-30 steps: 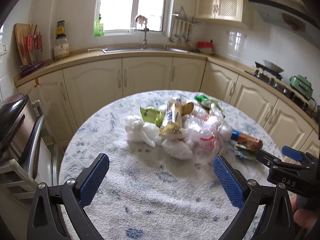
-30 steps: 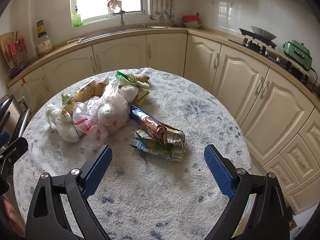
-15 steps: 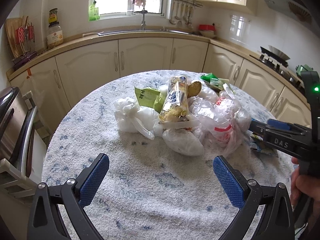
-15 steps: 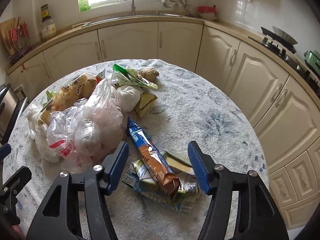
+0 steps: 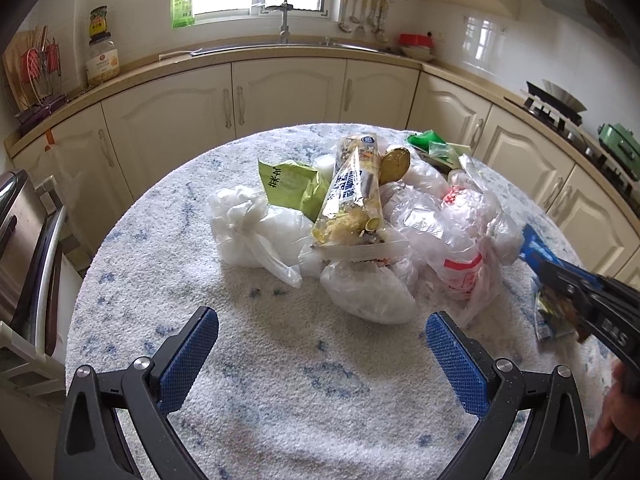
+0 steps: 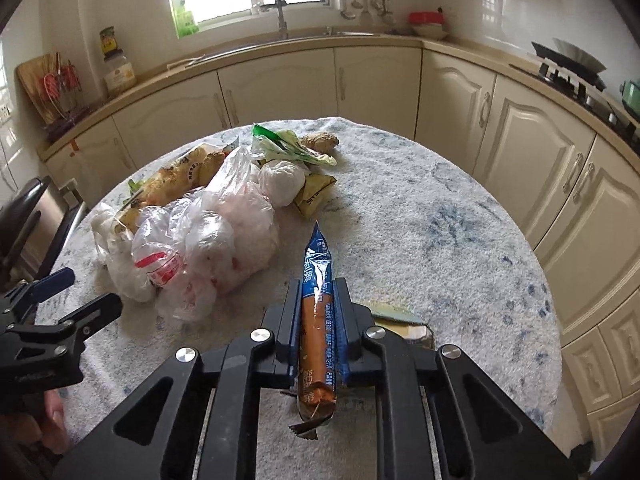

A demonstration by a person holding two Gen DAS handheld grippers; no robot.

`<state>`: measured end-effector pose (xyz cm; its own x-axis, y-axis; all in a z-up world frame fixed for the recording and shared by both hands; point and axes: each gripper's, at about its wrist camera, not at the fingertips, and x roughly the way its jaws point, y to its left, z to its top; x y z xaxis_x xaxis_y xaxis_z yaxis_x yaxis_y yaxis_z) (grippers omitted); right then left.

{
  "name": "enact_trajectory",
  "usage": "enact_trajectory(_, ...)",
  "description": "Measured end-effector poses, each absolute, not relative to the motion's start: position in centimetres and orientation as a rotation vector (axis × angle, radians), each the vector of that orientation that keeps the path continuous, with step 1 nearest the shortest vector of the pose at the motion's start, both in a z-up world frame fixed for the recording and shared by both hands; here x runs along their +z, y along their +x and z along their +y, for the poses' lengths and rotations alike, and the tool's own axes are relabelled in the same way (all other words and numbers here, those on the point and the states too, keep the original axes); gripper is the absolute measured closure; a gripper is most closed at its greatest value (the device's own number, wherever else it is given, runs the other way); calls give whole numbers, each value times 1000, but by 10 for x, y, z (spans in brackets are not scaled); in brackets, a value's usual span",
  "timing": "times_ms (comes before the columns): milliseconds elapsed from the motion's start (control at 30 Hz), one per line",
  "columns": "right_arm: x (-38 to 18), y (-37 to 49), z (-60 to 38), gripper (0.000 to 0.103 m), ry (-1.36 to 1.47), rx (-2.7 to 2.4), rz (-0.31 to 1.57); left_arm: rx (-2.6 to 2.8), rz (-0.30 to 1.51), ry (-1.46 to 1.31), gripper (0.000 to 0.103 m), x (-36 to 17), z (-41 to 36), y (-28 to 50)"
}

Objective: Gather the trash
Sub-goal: 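Grasp the clear plastic bag with the left gripper while the right gripper holds the snack stick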

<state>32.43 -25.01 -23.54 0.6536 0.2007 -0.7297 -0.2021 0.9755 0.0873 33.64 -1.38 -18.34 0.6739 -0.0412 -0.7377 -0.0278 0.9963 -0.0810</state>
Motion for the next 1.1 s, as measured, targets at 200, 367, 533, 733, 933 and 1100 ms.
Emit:
enact_trajectory(200,-231,302,-261,89,53,237,813,18,878,-80,1,-195,-18,358)
enact_trajectory(367,-230,292,-263,89,73,246,806,4,902,-163,1,-201,-11,382)
enact_trajectory(533,-228,286,-263,89,79,259,800,-90,873,-201,48,-199,-5,380)
enact_trajectory(733,-227,277,-260,89,93,266,800,-175,869,-272,69,-204,18,370)
enact_trajectory(933,-228,270,-261,89,104,266,800,-194,862,-228,74,-202,23,353)
enact_trajectory(1100,-228,270,-262,89,108,259,800,-139,880,-153,14,-194,14,347)
